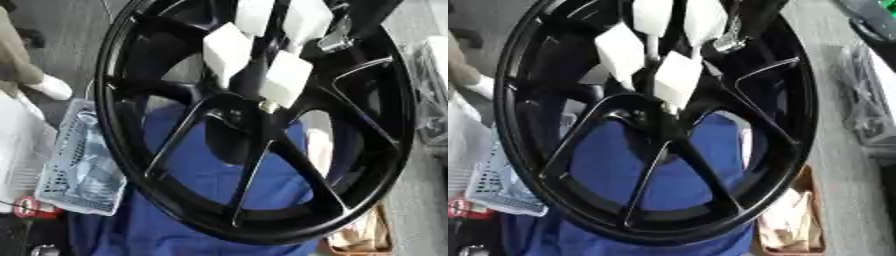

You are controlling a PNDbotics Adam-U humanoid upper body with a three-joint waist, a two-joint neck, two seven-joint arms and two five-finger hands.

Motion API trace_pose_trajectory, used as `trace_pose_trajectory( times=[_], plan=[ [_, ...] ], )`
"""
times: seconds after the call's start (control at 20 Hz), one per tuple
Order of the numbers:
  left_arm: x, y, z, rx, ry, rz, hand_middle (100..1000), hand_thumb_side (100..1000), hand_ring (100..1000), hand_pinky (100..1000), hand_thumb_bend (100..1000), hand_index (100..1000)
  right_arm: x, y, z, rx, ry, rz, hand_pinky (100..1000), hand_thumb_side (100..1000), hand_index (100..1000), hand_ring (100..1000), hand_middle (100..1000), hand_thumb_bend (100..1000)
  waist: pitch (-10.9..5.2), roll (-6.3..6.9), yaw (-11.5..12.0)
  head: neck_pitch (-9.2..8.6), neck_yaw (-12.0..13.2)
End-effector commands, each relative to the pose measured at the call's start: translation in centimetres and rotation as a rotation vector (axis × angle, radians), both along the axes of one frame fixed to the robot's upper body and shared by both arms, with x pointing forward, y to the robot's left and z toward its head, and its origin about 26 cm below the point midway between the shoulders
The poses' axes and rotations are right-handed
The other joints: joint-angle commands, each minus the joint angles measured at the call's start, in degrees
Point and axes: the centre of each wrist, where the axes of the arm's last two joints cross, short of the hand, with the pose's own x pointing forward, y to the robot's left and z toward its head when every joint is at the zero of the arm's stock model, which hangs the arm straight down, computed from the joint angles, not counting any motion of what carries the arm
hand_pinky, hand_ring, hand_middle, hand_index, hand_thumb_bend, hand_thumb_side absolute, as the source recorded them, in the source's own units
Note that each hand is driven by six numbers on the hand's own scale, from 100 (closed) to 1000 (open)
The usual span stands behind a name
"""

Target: Pull the pin out of the wheel hub.

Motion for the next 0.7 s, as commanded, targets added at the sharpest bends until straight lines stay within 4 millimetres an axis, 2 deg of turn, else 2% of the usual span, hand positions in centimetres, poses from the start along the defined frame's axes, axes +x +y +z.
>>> trace_pose_trajectory(
  times=[0.05,0.7],
  plan=[
    [-0.4,0.1,0.8,0.011,-0.030,0.000,659,644,688,846,171,718,-0.6,-0.2,1.3,0.011,-0.024,0.002,691,100,657,684,527,391,-1.17,0.29,0.0,-0.04,0.0],
    [-0.4,0.1,0.7,0.012,-0.024,0.000,660,643,689,848,167,719,-1.5,0.0,2.3,0.052,-0.043,0.004,670,100,612,651,487,386,-1.52,0.26,-0.1,-0.05,0.2]
  ],
)
